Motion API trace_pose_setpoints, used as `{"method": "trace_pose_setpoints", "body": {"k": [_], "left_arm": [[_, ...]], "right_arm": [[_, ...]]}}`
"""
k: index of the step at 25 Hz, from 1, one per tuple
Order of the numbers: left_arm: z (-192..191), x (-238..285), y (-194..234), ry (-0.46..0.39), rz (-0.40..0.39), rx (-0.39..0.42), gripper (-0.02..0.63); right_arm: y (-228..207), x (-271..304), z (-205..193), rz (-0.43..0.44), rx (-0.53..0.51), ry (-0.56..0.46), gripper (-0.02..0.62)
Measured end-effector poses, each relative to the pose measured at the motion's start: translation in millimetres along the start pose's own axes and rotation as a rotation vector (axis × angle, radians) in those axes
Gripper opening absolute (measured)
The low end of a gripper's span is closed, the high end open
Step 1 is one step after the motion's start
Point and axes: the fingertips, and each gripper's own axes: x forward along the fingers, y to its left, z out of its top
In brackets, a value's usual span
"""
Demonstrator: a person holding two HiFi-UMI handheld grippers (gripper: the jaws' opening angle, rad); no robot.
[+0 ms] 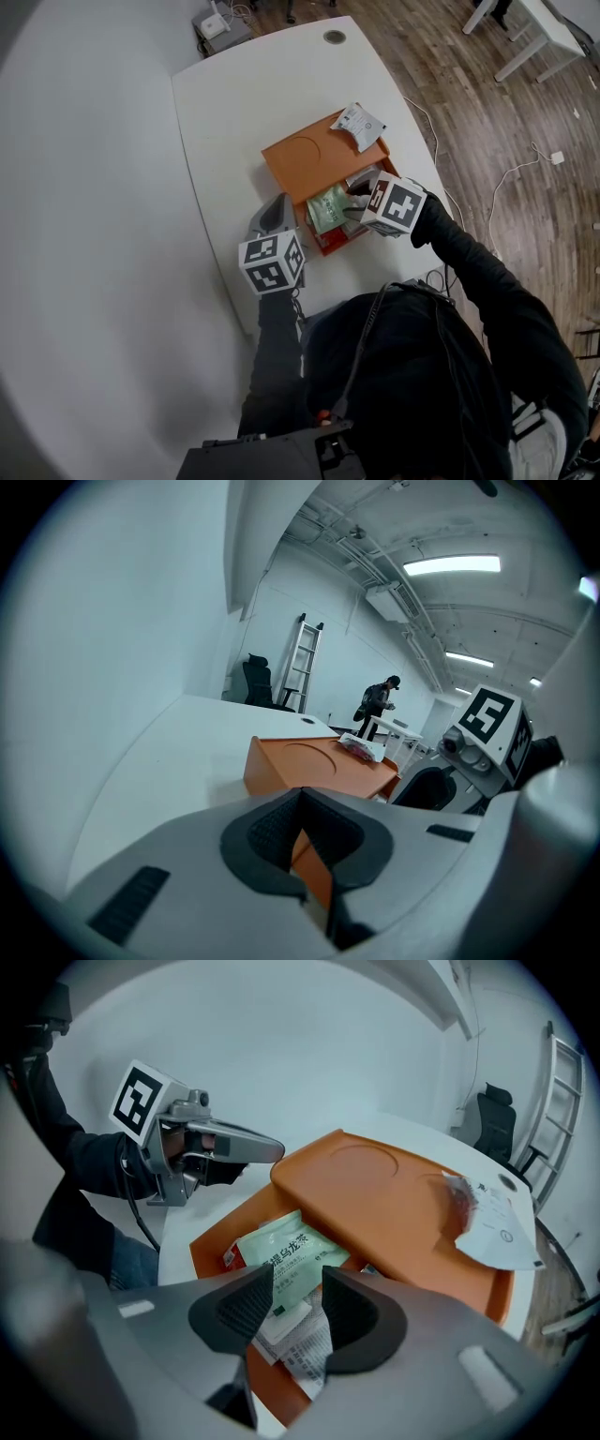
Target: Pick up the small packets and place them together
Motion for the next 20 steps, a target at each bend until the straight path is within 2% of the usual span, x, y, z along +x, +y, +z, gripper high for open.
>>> {"method": "trace_pose_setpoints", "body": {"k": [3,13,20], "left_arm": [[1,-1,-1,-0.001,-0.001,-0.002,0.002],[2,-2,-1,-0.003,-0.010,-0.005,0.002],[-1,-1,1,-0.004,-0.008,-0.004,0.002]], "right_arm": [[-1,10,-4,0.002,-0.007,0.041,0.163],[5,34,-10,-0.008,-0.042,0.112,0.163],[9,39,-12,0.005,-0.056,0.127,0.131]]}}
